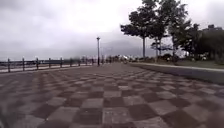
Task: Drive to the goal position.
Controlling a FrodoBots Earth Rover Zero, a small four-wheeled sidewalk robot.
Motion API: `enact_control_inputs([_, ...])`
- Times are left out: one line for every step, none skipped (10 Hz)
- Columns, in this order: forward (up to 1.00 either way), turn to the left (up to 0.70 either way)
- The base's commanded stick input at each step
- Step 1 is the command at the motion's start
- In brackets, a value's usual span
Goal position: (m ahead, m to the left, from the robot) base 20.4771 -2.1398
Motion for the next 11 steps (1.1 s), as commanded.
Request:
enact_control_inputs([1.00,0.00])
enact_control_inputs([1.00,0.00])
enact_control_inputs([1.00,0.00])
enact_control_inputs([1.00,0.00])
enact_control_inputs([1.00,0.00])
enact_control_inputs([1.00,0.00])
enact_control_inputs([1.00,0.00])
enact_control_inputs([1.00,0.00])
enact_control_inputs([1.00,0.00])
enact_control_inputs([1.00,0.00])
enact_control_inputs([1.00,0.00])
